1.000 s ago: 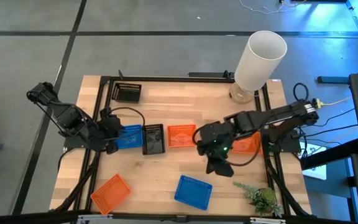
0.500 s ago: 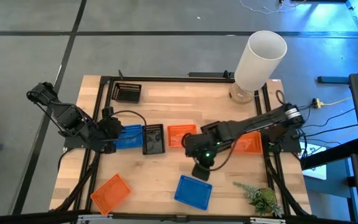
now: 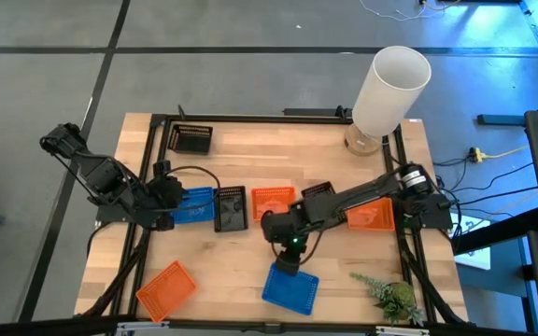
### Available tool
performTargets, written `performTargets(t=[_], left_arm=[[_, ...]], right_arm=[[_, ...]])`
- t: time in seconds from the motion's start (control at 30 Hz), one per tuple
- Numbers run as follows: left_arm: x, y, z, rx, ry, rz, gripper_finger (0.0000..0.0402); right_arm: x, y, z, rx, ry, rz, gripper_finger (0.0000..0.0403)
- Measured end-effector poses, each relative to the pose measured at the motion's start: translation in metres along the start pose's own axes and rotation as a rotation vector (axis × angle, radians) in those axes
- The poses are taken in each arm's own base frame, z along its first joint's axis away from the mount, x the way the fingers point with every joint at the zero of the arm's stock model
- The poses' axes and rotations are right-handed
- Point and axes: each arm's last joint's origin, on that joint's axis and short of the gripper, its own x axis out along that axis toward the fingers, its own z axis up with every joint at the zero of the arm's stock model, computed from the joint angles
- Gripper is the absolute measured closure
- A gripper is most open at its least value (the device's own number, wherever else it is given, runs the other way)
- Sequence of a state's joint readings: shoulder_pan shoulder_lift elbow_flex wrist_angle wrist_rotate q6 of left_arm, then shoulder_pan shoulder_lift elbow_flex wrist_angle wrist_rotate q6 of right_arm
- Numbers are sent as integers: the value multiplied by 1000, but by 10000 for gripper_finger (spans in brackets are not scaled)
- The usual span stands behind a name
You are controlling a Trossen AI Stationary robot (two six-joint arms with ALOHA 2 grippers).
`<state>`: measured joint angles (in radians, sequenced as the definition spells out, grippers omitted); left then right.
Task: Stack baskets by color
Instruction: Stack the bottom blue bin on the stacked blue bins
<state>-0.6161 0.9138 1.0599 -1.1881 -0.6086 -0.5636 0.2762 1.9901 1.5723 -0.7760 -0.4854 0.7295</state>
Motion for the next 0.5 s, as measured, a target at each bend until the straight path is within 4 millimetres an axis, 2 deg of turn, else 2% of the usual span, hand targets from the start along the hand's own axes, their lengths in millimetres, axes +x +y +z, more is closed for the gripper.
performTargets(t=[0.27,0.5], left_arm=[[0,0,1,-6,-6,-4,340],[0,-1,2,-14,-16,-10,340]], right_arm=[[19,-3,0,-3,-19,-90,295],[25,-2,0,-16,-32,-93,295]])
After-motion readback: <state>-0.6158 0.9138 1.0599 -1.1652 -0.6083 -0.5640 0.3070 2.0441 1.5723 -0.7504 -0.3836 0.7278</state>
